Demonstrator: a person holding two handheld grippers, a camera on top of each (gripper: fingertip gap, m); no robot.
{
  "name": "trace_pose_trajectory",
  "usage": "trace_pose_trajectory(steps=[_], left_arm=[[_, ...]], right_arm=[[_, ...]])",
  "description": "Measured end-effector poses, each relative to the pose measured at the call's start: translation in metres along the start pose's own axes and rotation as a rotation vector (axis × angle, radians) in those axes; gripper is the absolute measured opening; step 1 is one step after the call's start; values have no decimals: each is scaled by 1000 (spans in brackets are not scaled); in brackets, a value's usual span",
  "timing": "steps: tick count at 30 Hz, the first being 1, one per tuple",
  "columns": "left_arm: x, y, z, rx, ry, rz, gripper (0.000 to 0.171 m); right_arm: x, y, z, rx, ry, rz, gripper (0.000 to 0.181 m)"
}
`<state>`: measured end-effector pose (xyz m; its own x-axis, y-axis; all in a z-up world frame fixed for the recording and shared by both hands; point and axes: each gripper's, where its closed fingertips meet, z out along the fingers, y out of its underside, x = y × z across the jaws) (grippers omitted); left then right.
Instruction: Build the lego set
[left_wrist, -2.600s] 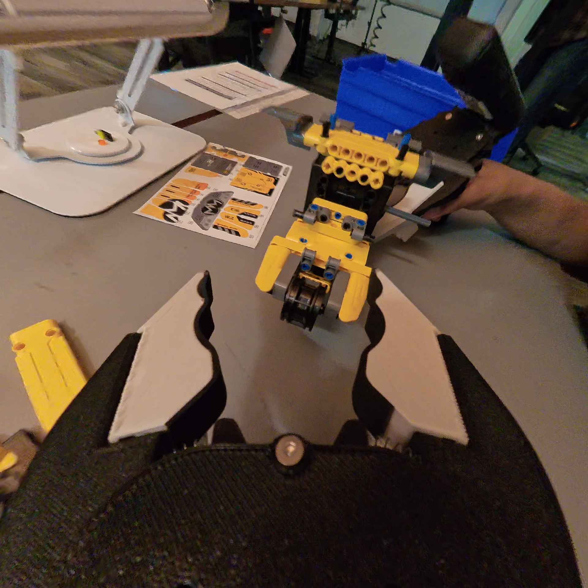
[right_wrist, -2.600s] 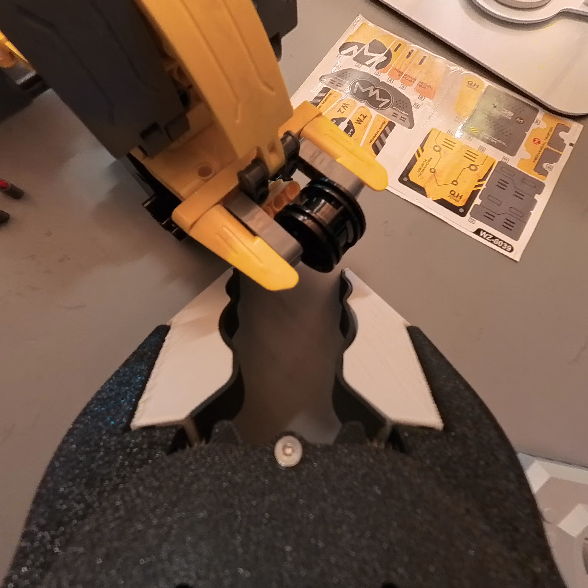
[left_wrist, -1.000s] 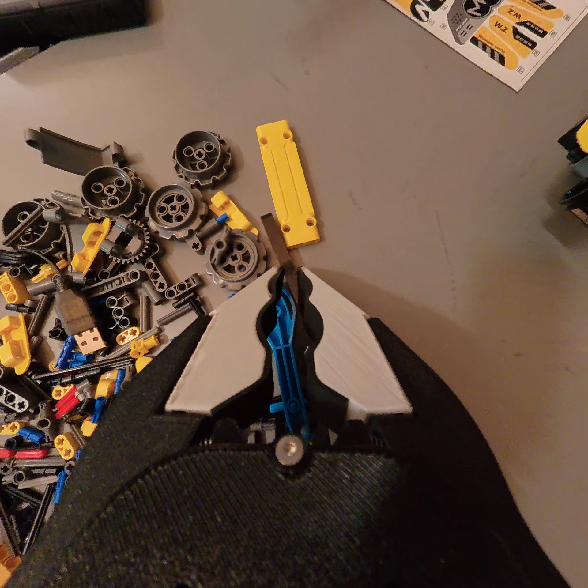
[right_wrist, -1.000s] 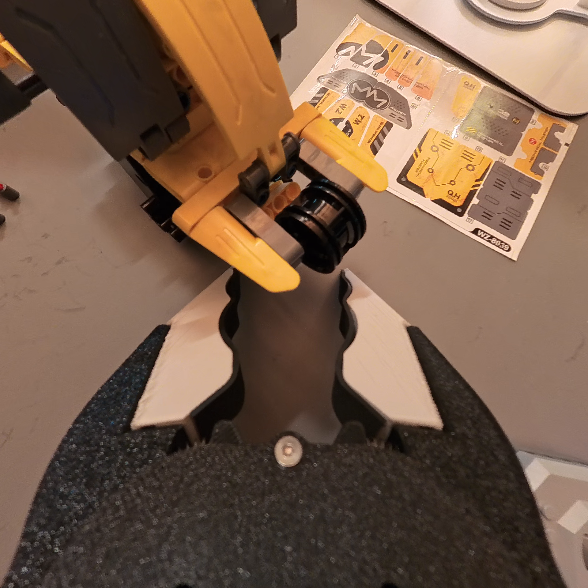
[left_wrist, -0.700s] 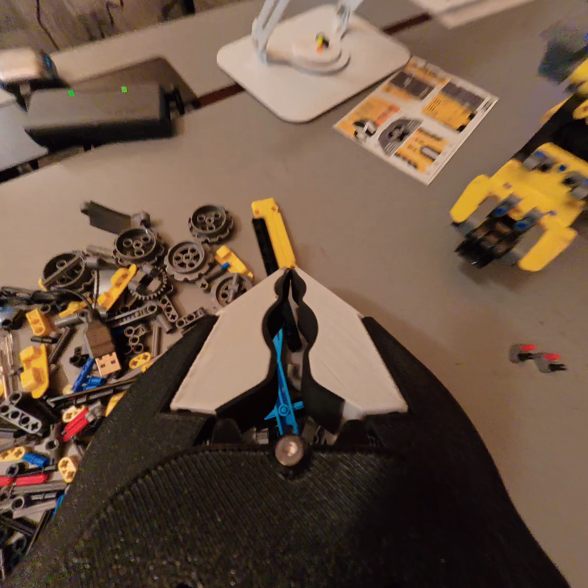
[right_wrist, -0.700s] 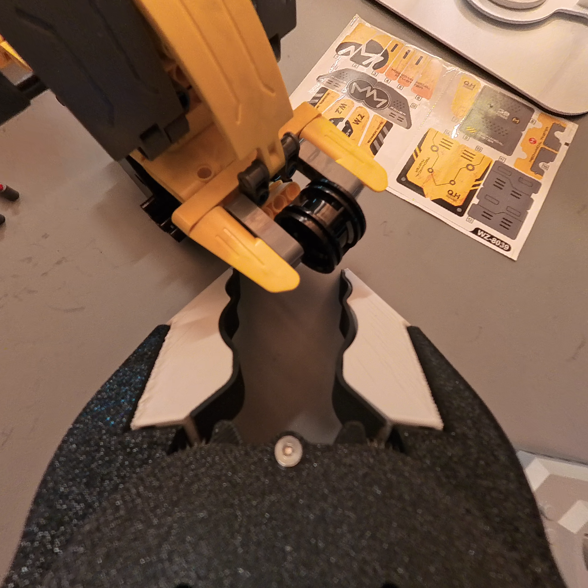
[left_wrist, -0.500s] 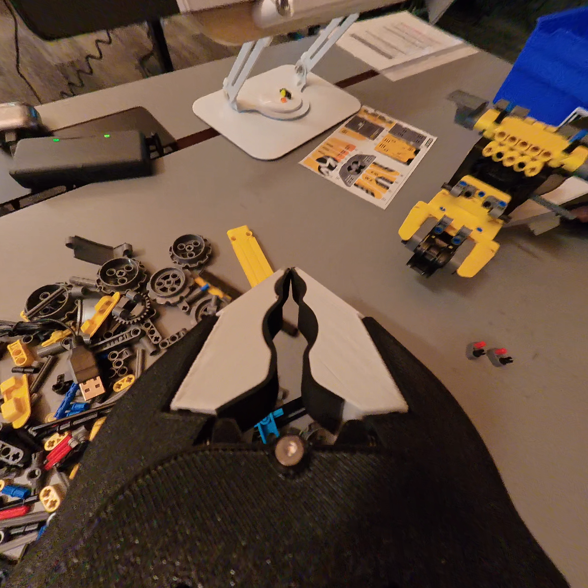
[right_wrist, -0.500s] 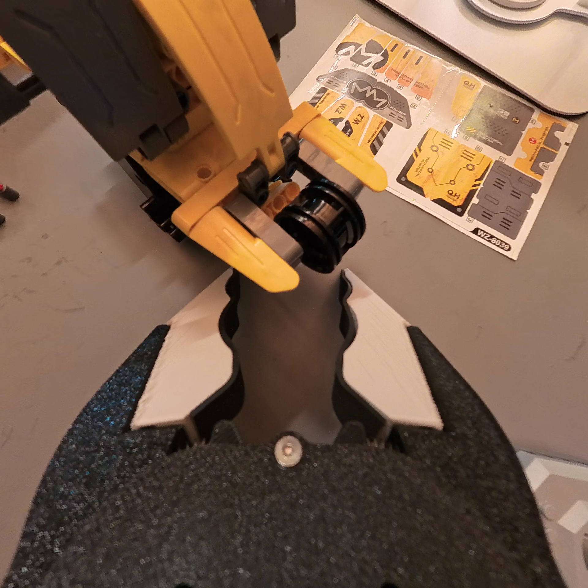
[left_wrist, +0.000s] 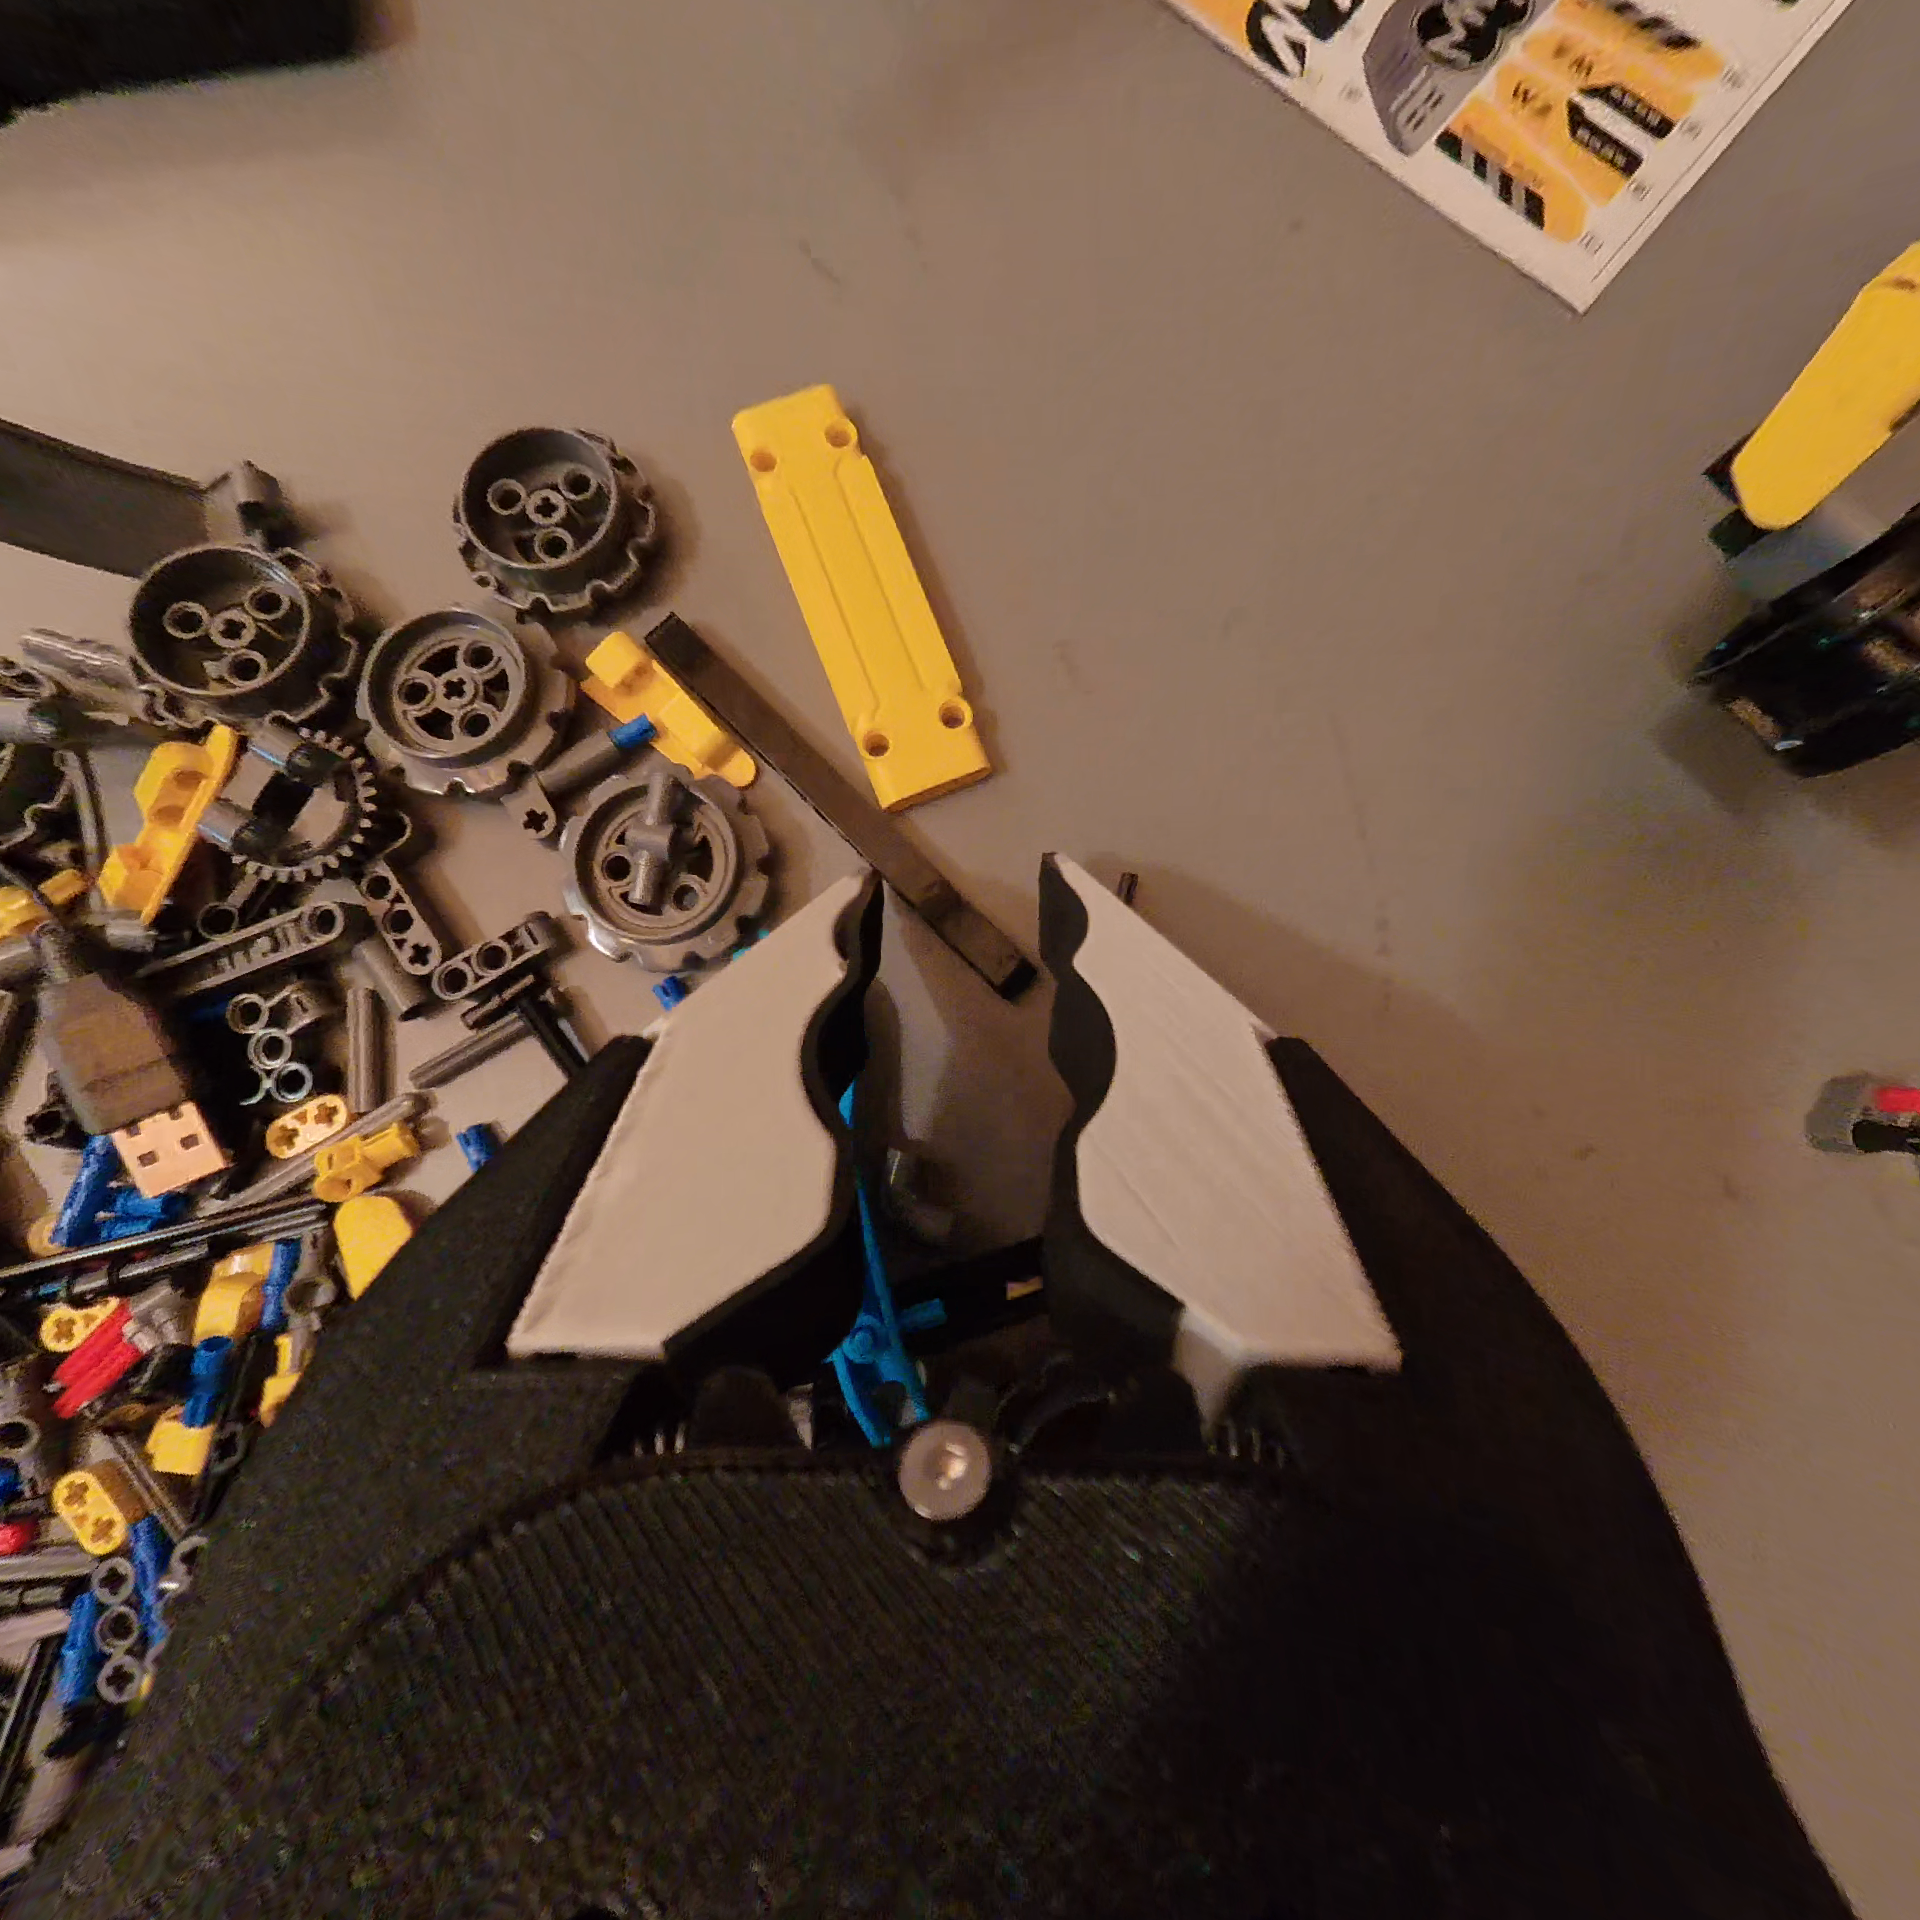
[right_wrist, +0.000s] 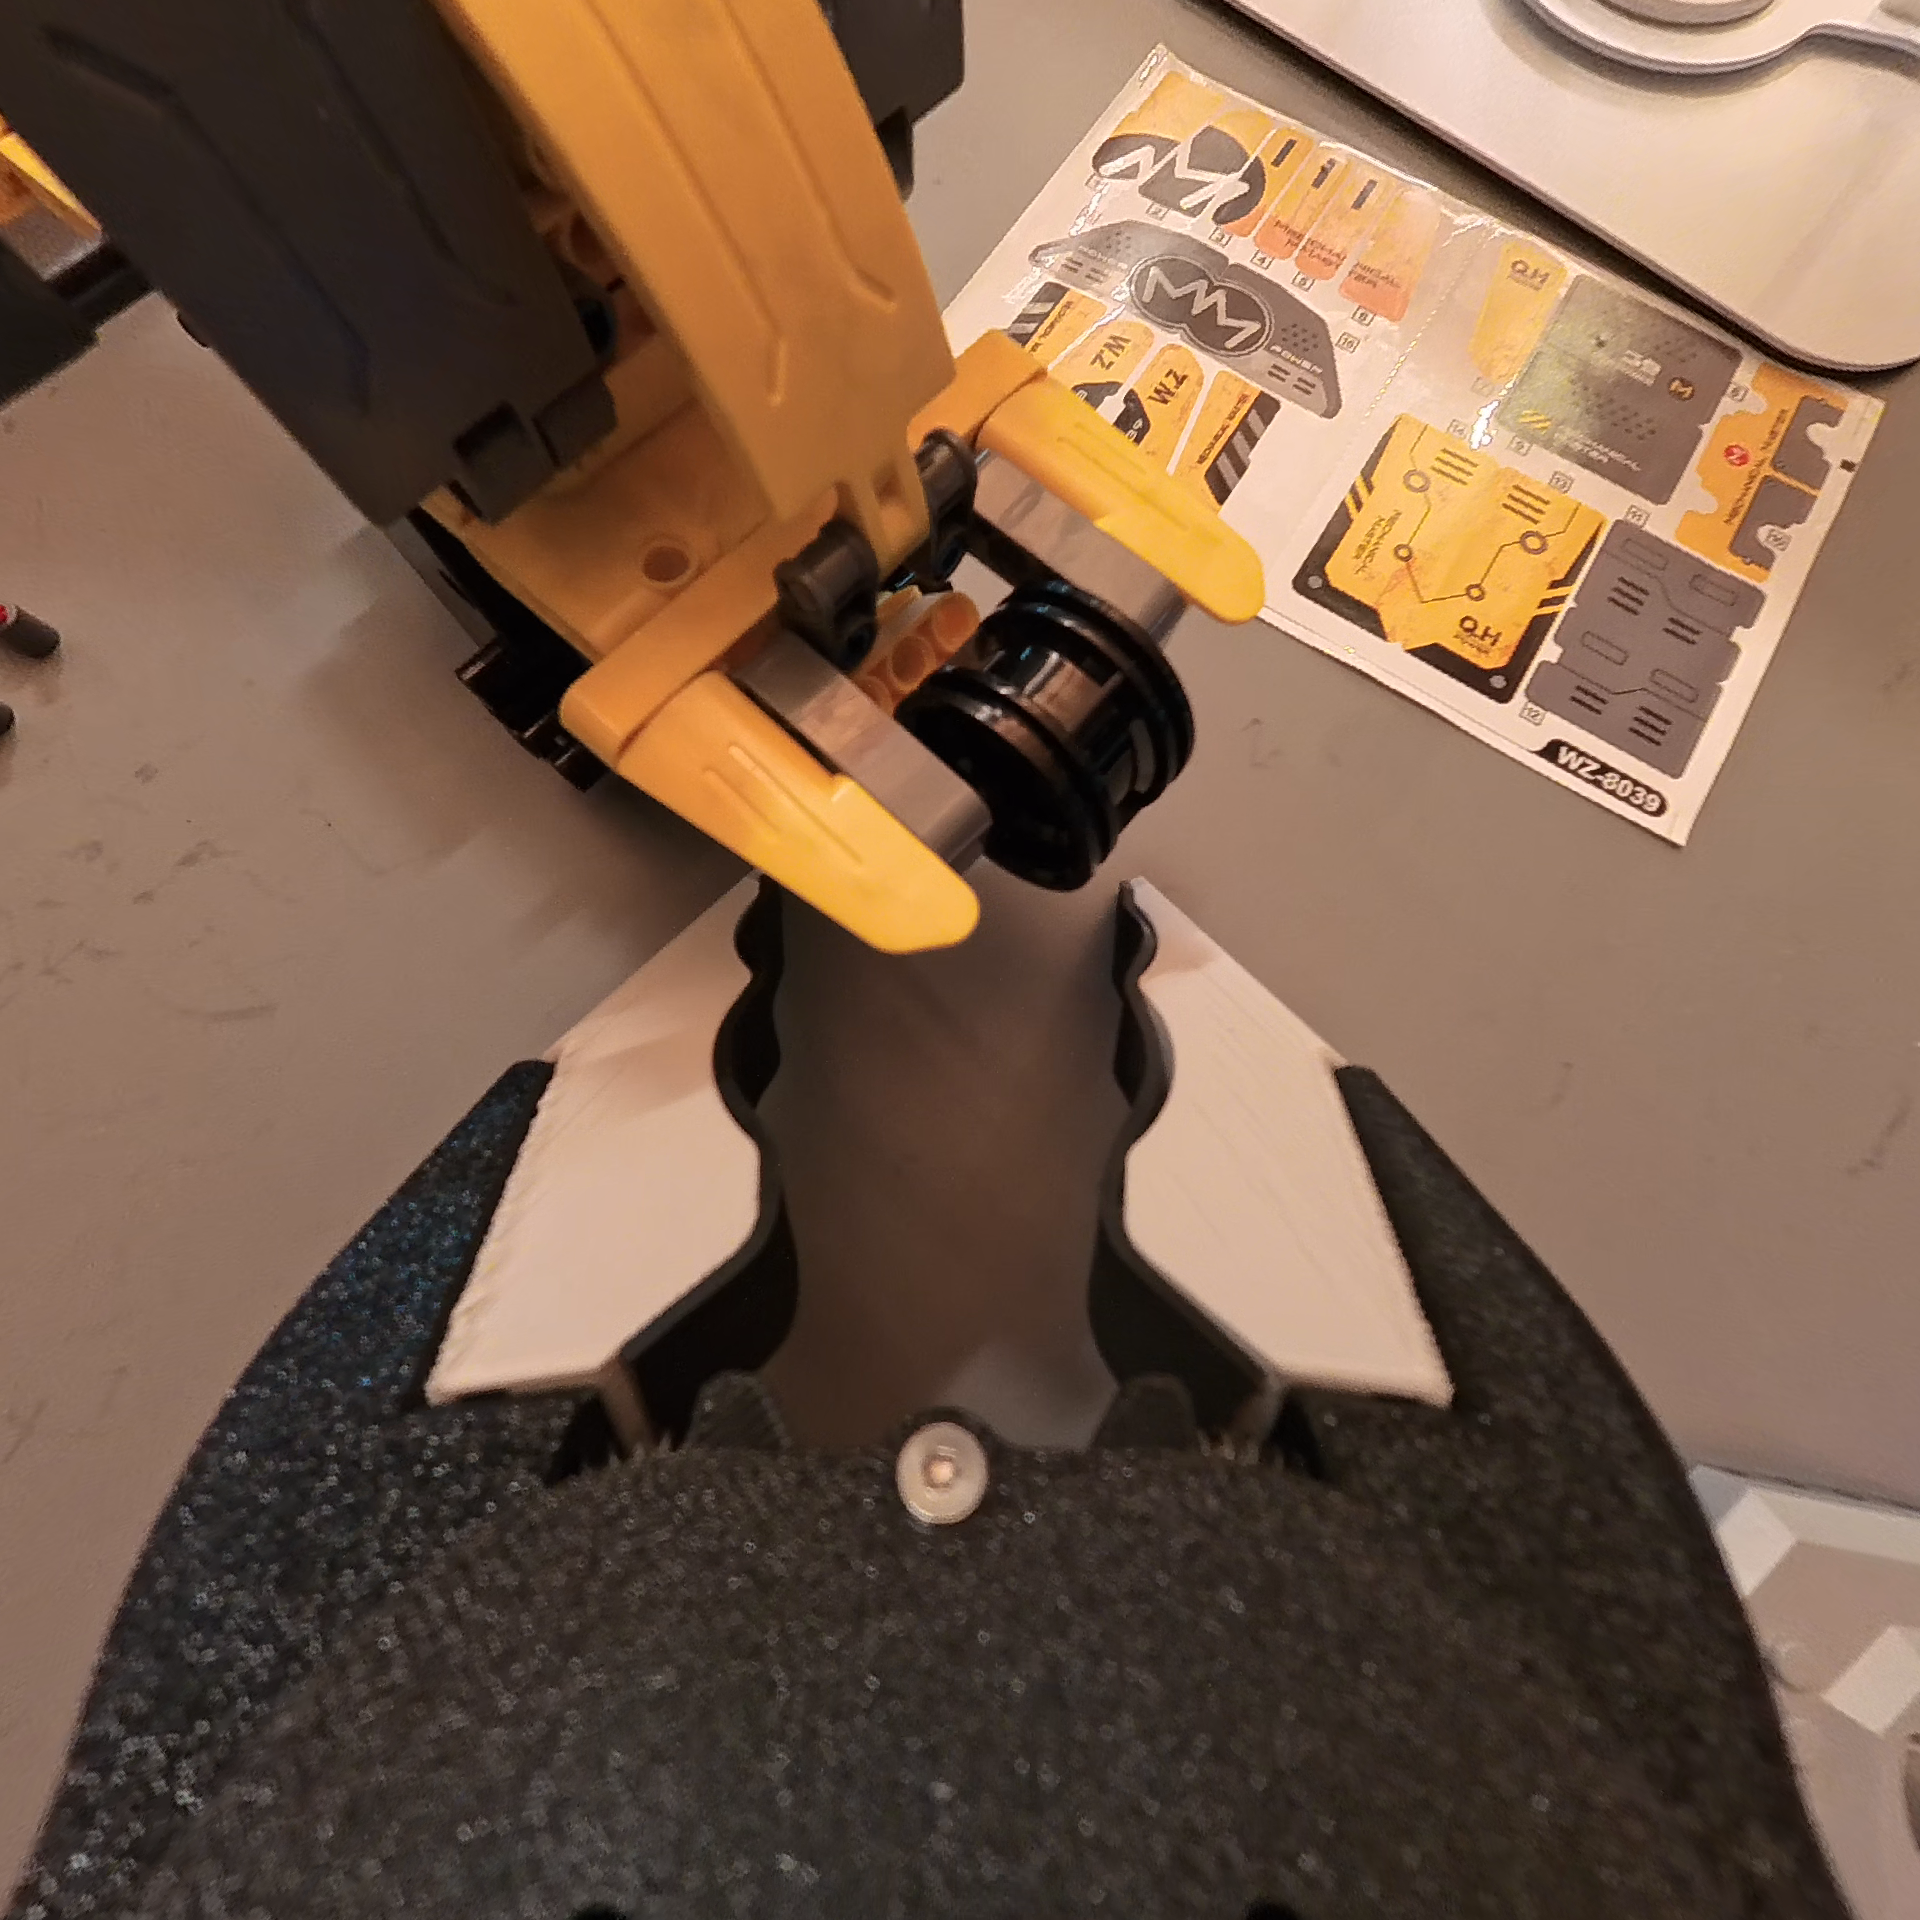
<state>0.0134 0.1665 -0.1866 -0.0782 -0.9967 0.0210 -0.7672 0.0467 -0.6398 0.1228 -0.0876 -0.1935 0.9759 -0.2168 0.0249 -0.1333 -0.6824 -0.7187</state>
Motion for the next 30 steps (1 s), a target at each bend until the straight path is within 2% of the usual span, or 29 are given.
trace_pose_trajectory(steps=[3, 7, 12, 17, 19, 21, 23, 25, 27, 30], left_arm=[[1, 5, 3, -32, -6, 14, 10], [-8, 1, -5, -7, -47, 22, 3], [-19, -16, -27, 108, -82, 8, 0], [-20, -36, -51, 228, -146, 62, 1], [-23, -45, -65, 273, -214, 96, 0], [-23, -61, -94, 370, -304, 132, 0], [-10, -76, -128, 479, -353, 171, 0], [20, -83, -152, 558, -320, 213, 0], [63, -82, -160, 592, -209, 254, 0], [131, -66, -156, 570, 3, 294, 0]], right_arm=[[0, 0, 0, 0, 0, 0, 64], [0, 0, 0, 0, -2, 3, 64], [0, 0, 0, 0, -1, 1, 64], [0, 0, 0, 0, -1, 1, 64], [0, 0, 0, 0, 0, 1, 64], [0, 0, 0, 0, -2, 2, 65], [0, 0, 0, 0, -2, 3, 65], [0, 0, 0, 0, -2, 4, 65], [0, 0, 0, 0, -1, 5, 65], [1, 0, 0, 0, -1, 5, 64]])
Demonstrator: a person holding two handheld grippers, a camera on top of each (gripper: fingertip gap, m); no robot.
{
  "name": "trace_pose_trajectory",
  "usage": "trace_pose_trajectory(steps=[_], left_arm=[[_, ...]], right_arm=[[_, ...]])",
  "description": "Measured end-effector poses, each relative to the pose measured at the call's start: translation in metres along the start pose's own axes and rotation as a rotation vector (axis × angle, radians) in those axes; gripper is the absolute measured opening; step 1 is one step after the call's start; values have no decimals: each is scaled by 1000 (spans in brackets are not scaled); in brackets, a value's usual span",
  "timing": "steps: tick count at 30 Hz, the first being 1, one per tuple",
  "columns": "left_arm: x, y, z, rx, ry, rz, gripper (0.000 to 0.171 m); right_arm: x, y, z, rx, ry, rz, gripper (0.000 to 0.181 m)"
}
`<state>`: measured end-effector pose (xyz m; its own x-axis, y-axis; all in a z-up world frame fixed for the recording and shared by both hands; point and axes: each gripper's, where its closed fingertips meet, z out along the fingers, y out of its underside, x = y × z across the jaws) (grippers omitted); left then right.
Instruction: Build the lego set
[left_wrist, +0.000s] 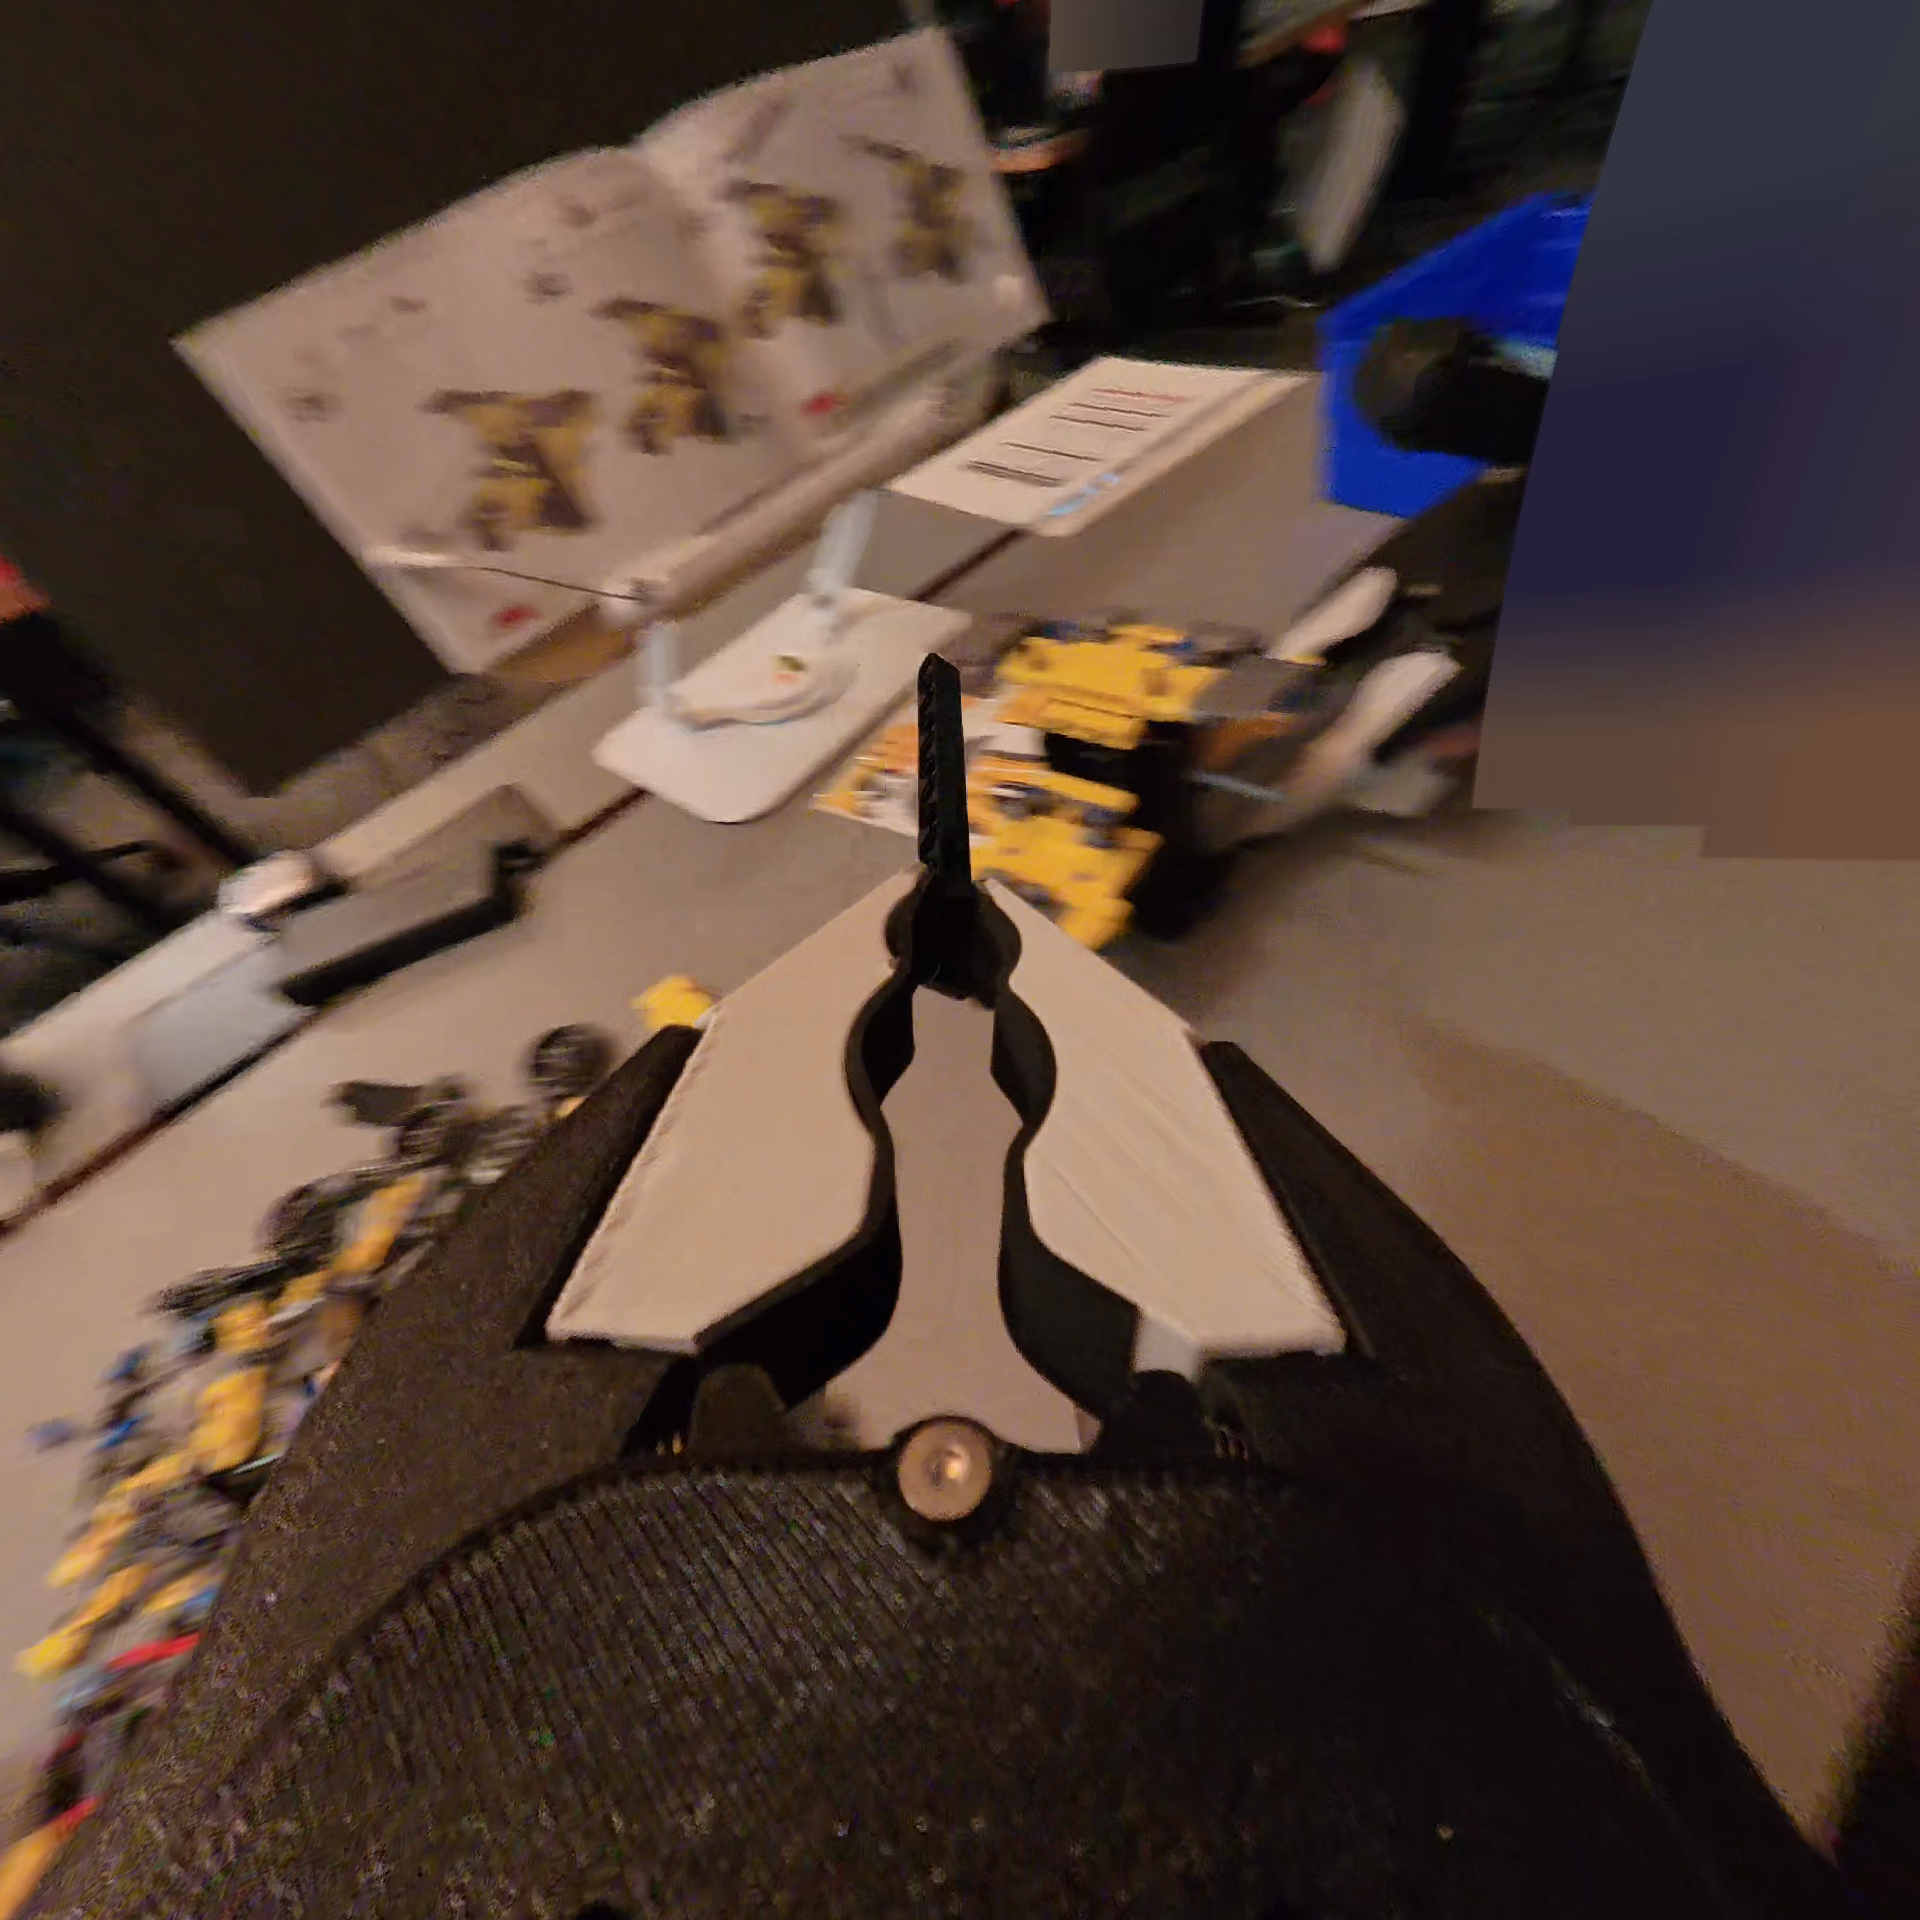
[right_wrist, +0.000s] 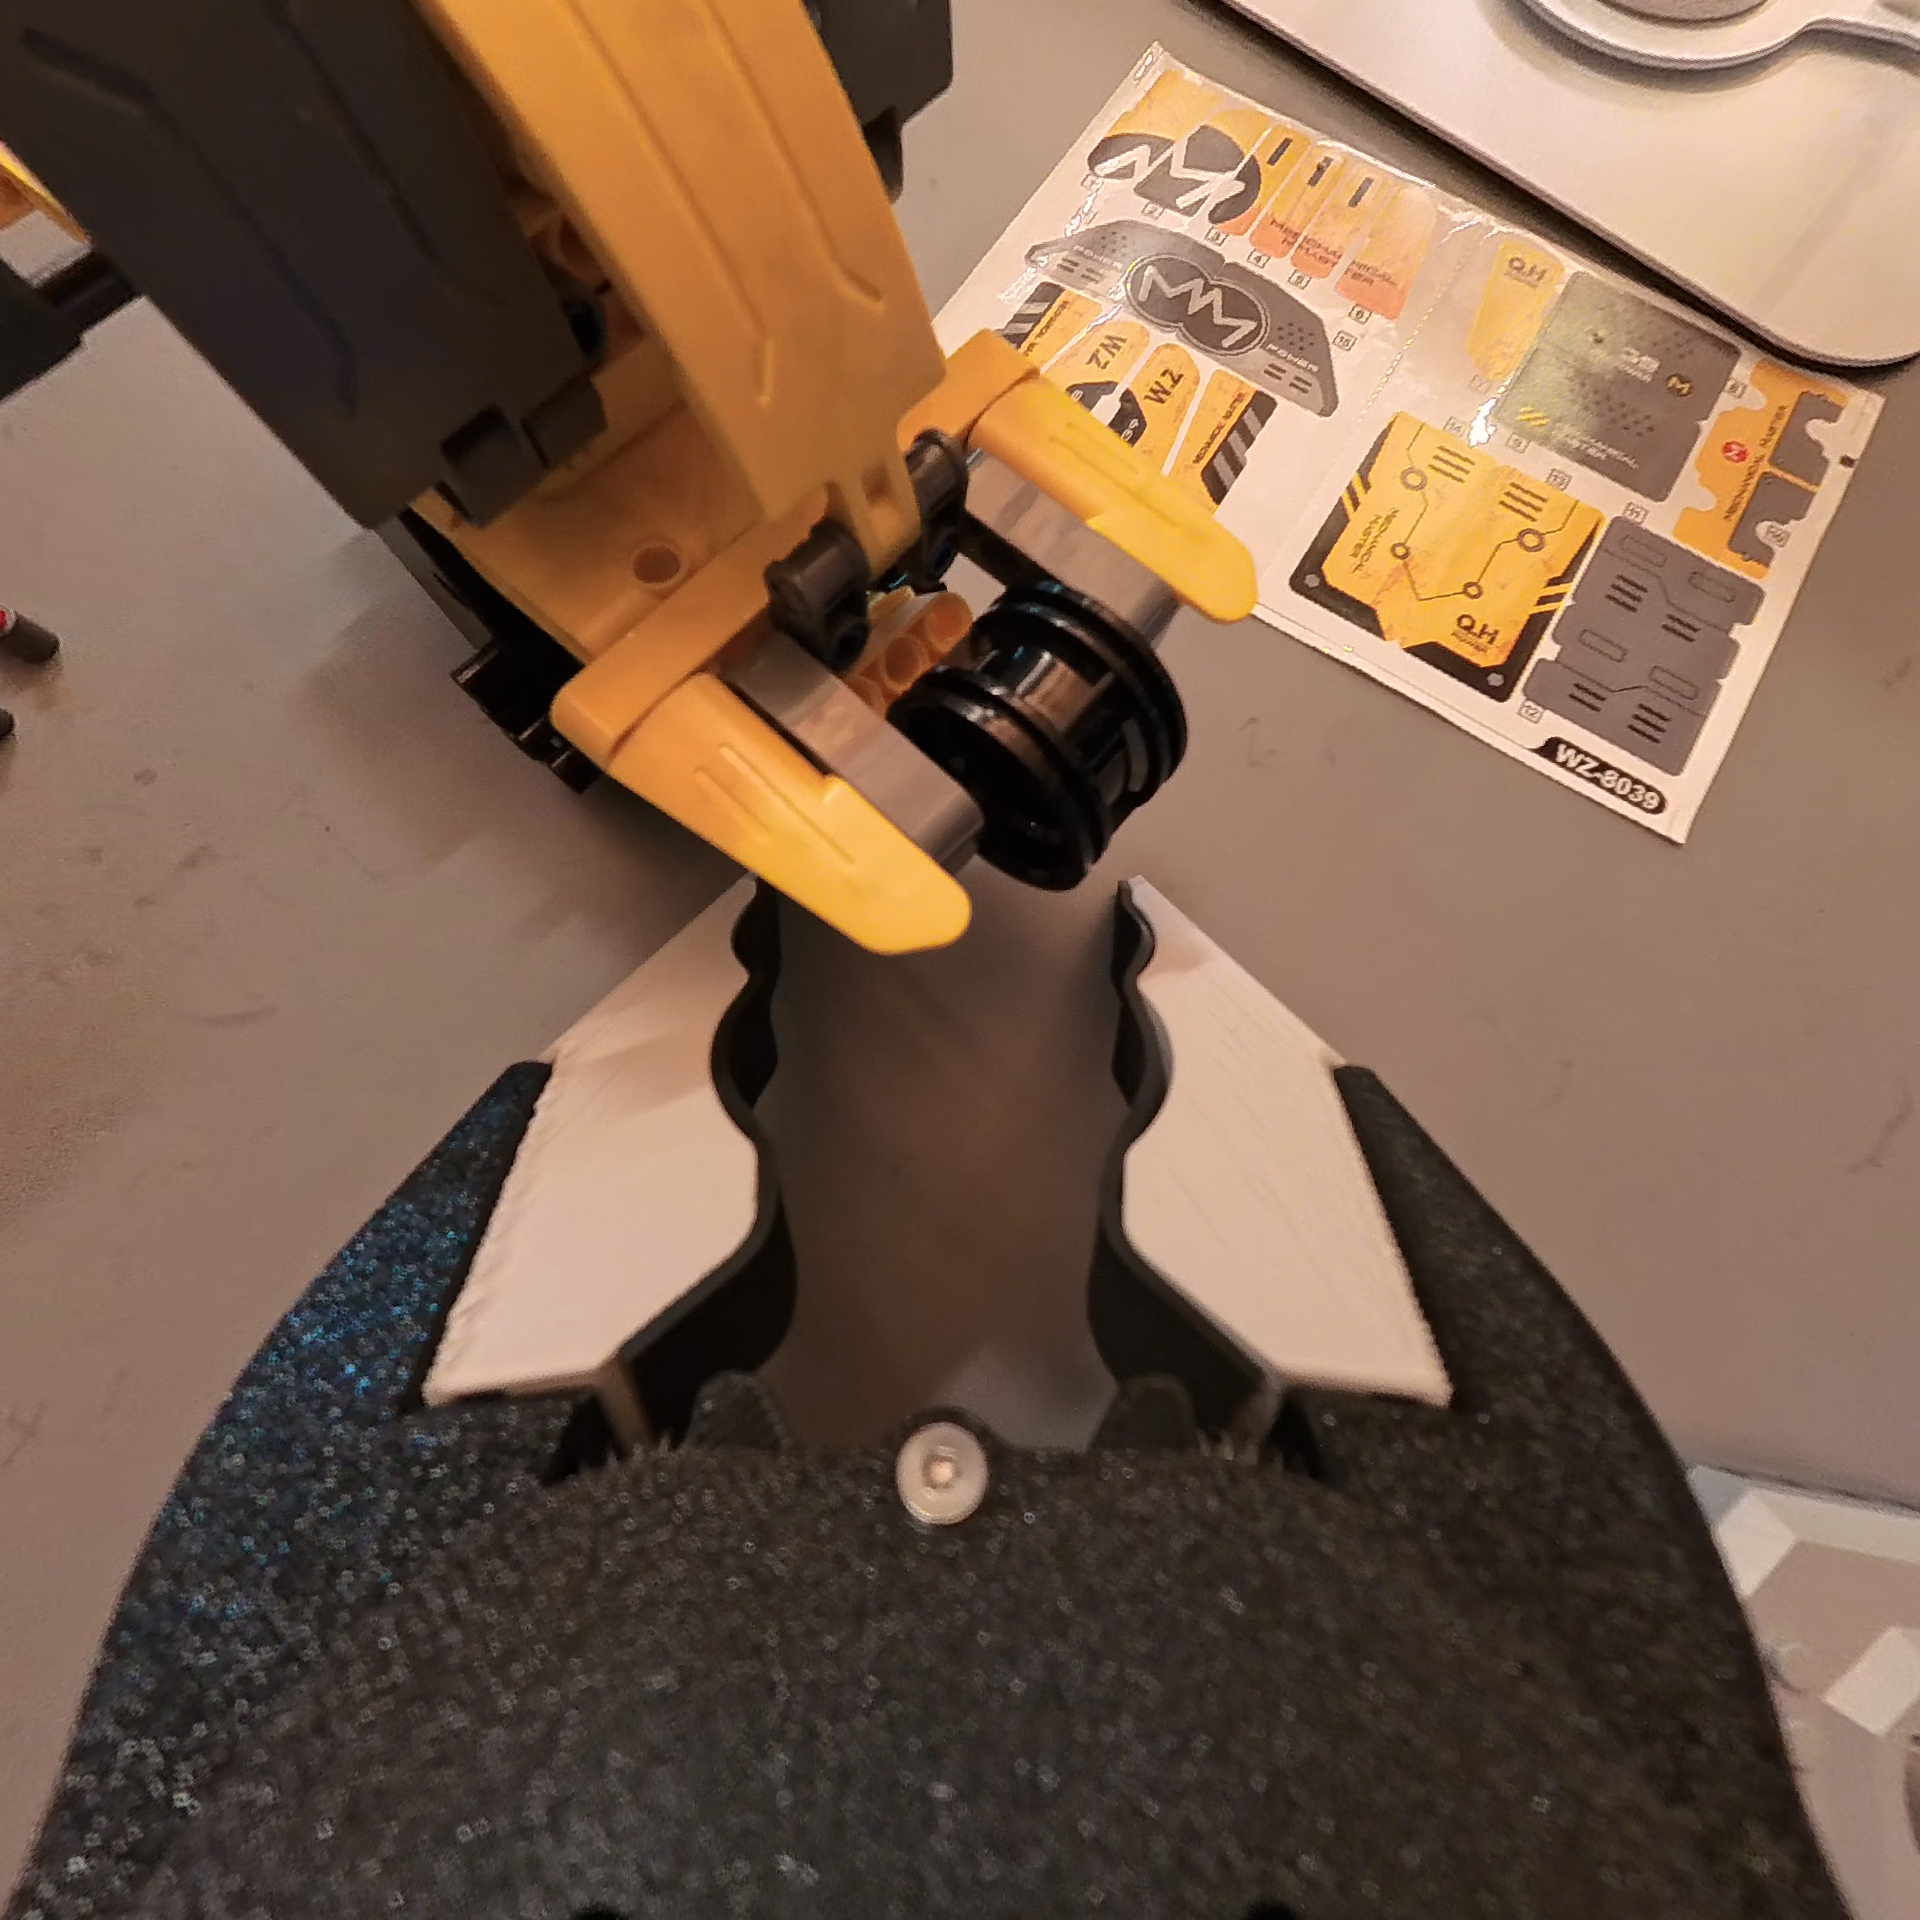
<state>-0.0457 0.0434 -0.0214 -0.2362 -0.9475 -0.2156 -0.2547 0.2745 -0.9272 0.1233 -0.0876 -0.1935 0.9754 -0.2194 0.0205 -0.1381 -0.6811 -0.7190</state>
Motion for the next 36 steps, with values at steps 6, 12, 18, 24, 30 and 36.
trace_pose_trajectory(steps=[6, 12, 18, 24, 30, 36], left_arm=[[117, 13, -2, -18, 438, -235, 0], [157, 52, 19, -126, 528, -286, 0], [169, 84, 42, -235, 521, -198, 0], [176, 99, 50, -271, 507, -127, 1], [179, 102, 51, -271, 504, -121, 1], [181, 106, 53, -308, 540, -153, 1]], right_arm=[[0, 0, 0, 0, 0, 0, 64], [0, 0, 0, 0, 1, -2, 64], [1, 0, 0, -1, 3, 2, 66], [0, 2, -2, -5, -7, 6, 70], [-4, 10, -10, -36, -15, 5, 79], [5, 25, -24, -34, 35, 53, 82]])
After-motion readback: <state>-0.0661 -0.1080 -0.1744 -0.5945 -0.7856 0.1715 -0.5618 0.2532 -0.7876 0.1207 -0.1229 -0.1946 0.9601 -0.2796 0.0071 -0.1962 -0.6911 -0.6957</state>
